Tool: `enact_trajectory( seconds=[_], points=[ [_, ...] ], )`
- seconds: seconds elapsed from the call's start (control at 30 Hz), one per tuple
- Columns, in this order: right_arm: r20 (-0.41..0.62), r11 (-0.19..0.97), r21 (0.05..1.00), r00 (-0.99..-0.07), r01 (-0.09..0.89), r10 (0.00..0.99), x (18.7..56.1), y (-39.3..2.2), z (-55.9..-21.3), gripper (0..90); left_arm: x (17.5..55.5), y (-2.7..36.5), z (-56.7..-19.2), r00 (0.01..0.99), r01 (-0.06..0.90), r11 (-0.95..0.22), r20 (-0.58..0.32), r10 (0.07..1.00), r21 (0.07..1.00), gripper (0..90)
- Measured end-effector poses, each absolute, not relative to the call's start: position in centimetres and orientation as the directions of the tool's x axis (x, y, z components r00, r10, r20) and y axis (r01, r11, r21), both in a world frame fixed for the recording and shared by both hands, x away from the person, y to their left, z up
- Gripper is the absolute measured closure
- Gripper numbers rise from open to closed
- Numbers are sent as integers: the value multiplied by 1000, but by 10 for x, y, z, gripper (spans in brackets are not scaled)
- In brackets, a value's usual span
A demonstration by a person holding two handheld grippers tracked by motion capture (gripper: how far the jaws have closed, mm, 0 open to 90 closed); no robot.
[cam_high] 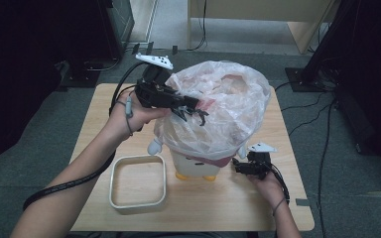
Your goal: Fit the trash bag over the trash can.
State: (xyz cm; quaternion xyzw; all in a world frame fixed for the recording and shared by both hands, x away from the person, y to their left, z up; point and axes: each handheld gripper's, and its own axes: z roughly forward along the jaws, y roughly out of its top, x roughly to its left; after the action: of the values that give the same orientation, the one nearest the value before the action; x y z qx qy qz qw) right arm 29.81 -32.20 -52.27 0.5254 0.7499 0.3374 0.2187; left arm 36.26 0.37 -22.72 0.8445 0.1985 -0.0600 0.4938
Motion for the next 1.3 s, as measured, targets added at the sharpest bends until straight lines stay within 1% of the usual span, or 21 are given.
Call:
enact_trajectory(
  seconds=[0.03, 0.13, 0.23, 0.33, 0.4, 0.47, 0.5, 0.53, 0.57, 0.6, 0.63, 0.67, 0.7, 0.73, 0.77, 0.8, 0.93, 1.0, 1.07, 1.17, 1.3],
  points=[
    [26, 221, 736, -353, 640, 935, 298, -322, -523, 153, 362, 3, -227, 917, 390, -431, -298, 267, 814, 849],
    [26, 221, 736, -353, 640, 935, 298, -322, -523, 153, 361, 1, -224, 915, 402, -400, -343, 213, 823, 851],
    [26, 221, 736, -353, 640, 935, 298, -322, -523, 152, 359, -2, -221, 925, 372, -424, -293, 241, 826, 846],
    [26, 221, 736, -353, 640, 935, 298, -322, -523, 152, 361, 2, -224, 919, 379, -434, -277, 280, 818, 833],
    [26, 222, 736, -354, 640, 935, 298, -322, -523, 153, 364, 8, -226, 916, 379, -429, -268, 298, 820, 808],
    [26, 222, 736, -354, 640, 935, 298, -322, -523, 152, 366, 15, -228, 907, 397, -418, -280, 314, 817, 758],
    [26, 222, 736, -354, 640, 935, 298, -322, -523, 152, 367, 17, -229, 904, 402, -415, -282, 322, 816, 758],
    [26, 222, 736, -354, 640, 935, 298, -322, -523, 152, 367, 20, -230, 903, 401, -415, -277, 327, 817, 730],
    [25, 223, 736, -355, 639, 934, 298, -322, -523, 152, 367, 21, -230, 905, 397, -410, -275, 325, 821, 645],
    [25, 223, 736, -355, 639, 934, 298, -322, -523, 152, 367, 22, -230, 904, 396, -404, -274, 327, 825, 645],
    [25, 223, 736, -355, 639, 934, 298, -322, -523, 152, 367, 23, -229, 905, 396, -402, -277, 323, 826, 603],
    [25, 223, 736, -355, 639, 934, 298, -322, -523, 152, 366, 23, -227, 905, 398, -393, -282, 319, 829, 603],
    [26, 222, 736, -354, 640, 935, 298, -322, -523, 152, 366, 23, -225, 907, 393, -389, -281, 314, 833, 577],
    [25, 223, 736, -356, 639, 934, 298, -322, -523, 152, 365, 23, -222, 909, 387, -385, -277, 311, 838, 525],
    [25, 223, 736, -356, 639, 934, 298, -322, -523, 152, 364, 23, -218, 913, 374, -381, -264, 311, 846, 508],
    [26, 222, 736, -355, 640, 935, 298, -322, -523, 152, 363, 23, -213, 918, 360, -374, -252, 306, 855, 508],
    [25, 223, 736, -355, 639, 934, 298, -322, -523, 153, 362, 20, -195, 930, 317, -350, -216, 298, 882, 452],
    [26, 222, 736, -354, 640, 935, 298, -322, -523, 153, 362, 16, -188, 937, 288, -333, -192, 292, 898, 439],
    [26, 222, 736, -354, 640, 935, 298, -322, -523, 153, 362, 9, -183, 943, 272, -334, -180, 281, 903, 401],
    [26, 222, 736, -354, 640, 935, 298, -322, -523, 153, 363, -3, -184, 955, 242, -346, -160, 250, 907, 404],
    [26, 222, 736, -354, 640, 935, 298, -322, -523, 152, 363, -19, -188, 963, 203, -383, -113, 243, 901, 396]
  ],
)
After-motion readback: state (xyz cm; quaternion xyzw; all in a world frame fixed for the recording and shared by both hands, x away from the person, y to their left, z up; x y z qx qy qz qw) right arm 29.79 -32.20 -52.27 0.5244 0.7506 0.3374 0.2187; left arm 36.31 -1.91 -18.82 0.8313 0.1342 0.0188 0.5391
